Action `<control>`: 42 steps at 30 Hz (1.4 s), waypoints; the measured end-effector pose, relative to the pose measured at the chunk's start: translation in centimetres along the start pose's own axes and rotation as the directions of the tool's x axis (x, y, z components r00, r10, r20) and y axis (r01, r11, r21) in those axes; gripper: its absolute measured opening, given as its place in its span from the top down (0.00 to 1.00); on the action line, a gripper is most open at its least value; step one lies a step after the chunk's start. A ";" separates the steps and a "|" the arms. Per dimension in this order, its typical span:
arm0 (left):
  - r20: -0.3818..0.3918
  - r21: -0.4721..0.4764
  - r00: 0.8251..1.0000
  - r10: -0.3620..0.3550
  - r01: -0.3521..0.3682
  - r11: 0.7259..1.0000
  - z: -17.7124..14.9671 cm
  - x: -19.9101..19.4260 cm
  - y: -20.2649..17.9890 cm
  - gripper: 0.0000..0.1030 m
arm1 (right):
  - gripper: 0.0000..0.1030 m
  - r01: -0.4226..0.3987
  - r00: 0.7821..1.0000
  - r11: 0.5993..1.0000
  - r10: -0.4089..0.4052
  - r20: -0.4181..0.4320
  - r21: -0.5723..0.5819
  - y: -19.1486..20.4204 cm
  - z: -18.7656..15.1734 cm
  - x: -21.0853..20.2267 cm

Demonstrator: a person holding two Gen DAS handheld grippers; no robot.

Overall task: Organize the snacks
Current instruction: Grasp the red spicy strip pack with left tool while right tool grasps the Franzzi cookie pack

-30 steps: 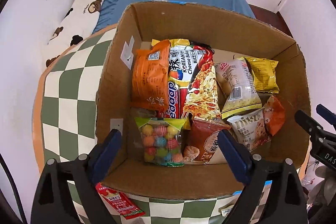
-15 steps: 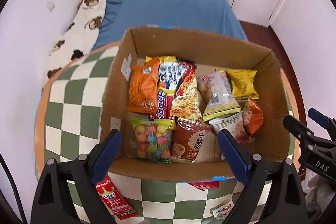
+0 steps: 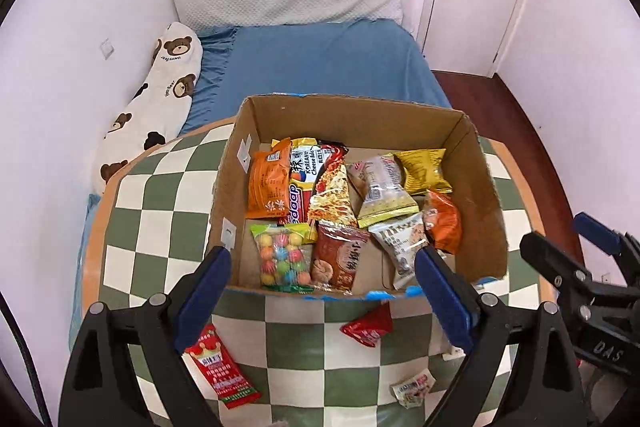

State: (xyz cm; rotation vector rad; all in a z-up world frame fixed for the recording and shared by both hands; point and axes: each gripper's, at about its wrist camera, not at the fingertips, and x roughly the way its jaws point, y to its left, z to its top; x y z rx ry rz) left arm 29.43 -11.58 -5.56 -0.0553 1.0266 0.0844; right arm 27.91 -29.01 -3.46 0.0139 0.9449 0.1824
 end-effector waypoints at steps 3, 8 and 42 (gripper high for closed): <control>0.007 -0.009 1.000 -0.006 0.006 1.000 -0.9 -0.8 -0.1 0.09 | 0.04 -0.021 1.000 1.000 0.021 0.009 0.008 0.2 -1.1 -1.4; -0.015 -0.026 1.000 -0.025 0.024 0.999 -2.9 -0.6 0.0 0.09 | 0.03 -0.034 0.999 0.999 0.034 0.008 0.034 -0.1 -3.7 -2.7; -0.506 -0.407 0.857 0.098 -0.337 0.849 -19.7 16.0 15.0 0.09 | 0.00 0.125 0.894 0.985 -0.060 -0.445 0.119 -8.1 -17.5 20.1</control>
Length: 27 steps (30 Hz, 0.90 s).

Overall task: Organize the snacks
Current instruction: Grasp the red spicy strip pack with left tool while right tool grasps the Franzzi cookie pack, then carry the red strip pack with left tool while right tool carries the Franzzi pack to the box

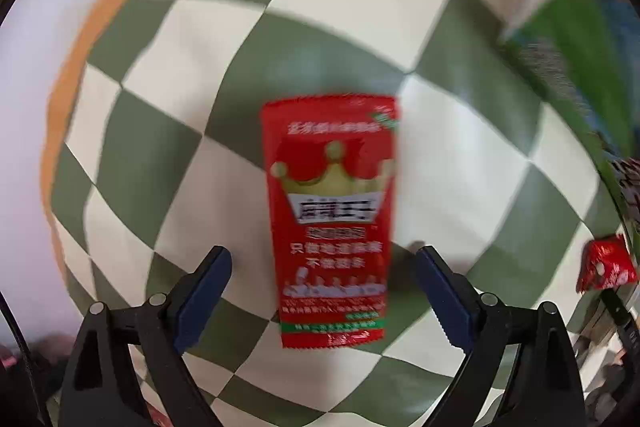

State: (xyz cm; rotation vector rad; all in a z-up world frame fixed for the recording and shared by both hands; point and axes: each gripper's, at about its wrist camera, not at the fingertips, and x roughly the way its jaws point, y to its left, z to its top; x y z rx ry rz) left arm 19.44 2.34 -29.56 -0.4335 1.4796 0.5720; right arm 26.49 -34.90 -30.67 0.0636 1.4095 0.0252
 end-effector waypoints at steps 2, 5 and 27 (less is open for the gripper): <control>-0.013 0.000 1.000 -0.023 0.023 1.000 0.1 0.5 0.3 0.09 | 0.00 0.020 1.000 1.000 -0.020 -0.008 -0.008 0.2 0.0 0.4; 0.009 0.015 0.998 -0.054 0.054 0.998 0.1 0.2 0.3 0.11 | 0.00 0.038 0.999 0.998 -0.040 -0.031 -0.047 0.6 0.1 0.8; -0.013 0.159 0.976 -0.216 0.215 0.964 -1.4 -5.0 0.5 0.59 | 0.41 -0.083 0.995 0.992 0.087 0.044 -0.090 2.2 -4.6 -4.5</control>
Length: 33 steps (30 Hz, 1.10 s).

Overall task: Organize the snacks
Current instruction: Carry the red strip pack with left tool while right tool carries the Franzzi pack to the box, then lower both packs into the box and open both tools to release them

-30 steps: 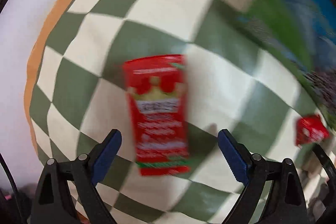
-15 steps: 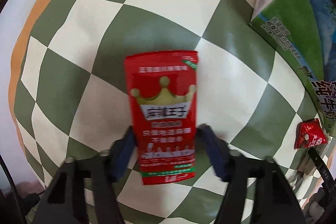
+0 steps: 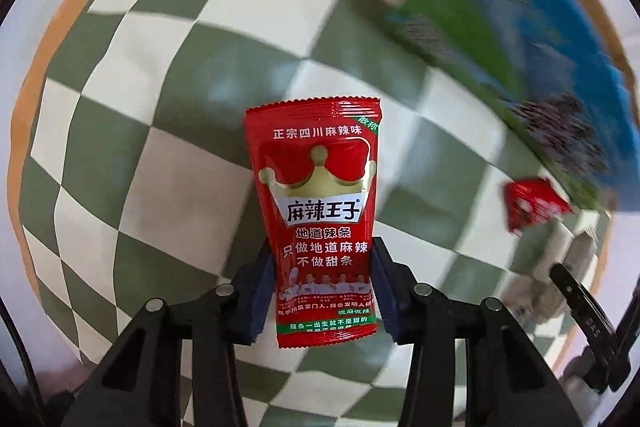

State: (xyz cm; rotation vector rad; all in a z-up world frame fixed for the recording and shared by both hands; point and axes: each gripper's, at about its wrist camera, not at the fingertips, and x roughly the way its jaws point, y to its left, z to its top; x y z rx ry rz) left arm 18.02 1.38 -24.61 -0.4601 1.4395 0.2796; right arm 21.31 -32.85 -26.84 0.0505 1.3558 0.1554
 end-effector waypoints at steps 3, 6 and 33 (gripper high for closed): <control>0.025 0.070 0.999 -0.045 0.043 0.997 -1.5 -3.2 -1.8 0.59 | 0.41 -0.043 0.999 0.999 0.043 0.012 -0.002 0.7 -0.8 -1.9; 0.045 0.140 0.995 -0.093 0.086 0.986 -1.0 -5.6 -4.0 0.59 | 0.41 -0.084 0.996 0.996 0.084 0.022 -0.022 2.0 -1.0 -4.3; 0.195 0.360 0.981 -0.002 -0.070 0.930 16.9 -10.2 -15.7 0.53 | 0.39 -0.141 0.974 0.983 0.159 0.163 -0.122 9.9 18.5 -13.9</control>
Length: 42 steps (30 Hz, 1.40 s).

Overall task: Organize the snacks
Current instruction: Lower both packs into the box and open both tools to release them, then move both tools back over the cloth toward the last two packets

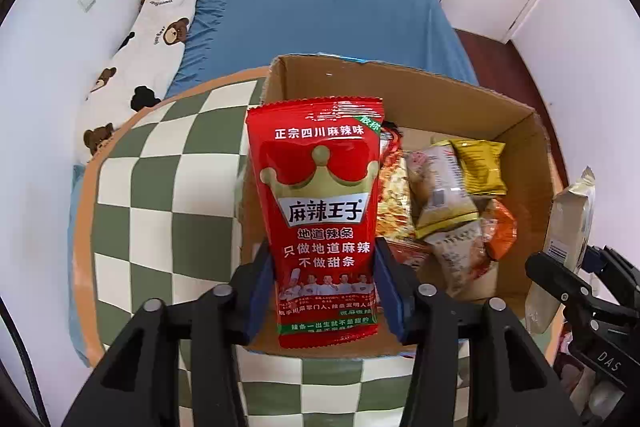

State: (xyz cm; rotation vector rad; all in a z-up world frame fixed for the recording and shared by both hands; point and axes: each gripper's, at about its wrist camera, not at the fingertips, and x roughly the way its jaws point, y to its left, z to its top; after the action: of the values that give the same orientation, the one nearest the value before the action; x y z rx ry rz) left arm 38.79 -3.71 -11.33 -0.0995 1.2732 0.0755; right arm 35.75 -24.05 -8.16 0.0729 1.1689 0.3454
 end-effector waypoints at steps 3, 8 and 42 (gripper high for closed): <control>-0.046 -0.004 0.999 -0.009 0.009 1.000 0.3 1.1 0.0 0.41 | 0.38 -0.008 0.999 1.000 0.008 -0.036 0.001 0.0 0.8 1.7; -0.048 -0.016 0.999 -0.022 0.021 1.000 0.0 1.7 0.0 0.25 | 0.04 0.040 0.997 0.999 -0.040 -0.068 -0.009 -0.1 1.7 3.6; 0.269 -0.004 0.963 -0.015 0.017 1.000 -7.2 -9.3 -4.4 0.25 | 0.04 0.158 0.975 0.986 -0.147 0.167 -0.054 0.8 -3.6 -6.5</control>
State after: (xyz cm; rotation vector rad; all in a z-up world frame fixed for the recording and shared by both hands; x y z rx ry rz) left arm 29.77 -8.92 -4.39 -0.1010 1.0006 0.0761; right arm 30.01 -25.73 -3.61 -0.0465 0.9940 0.2377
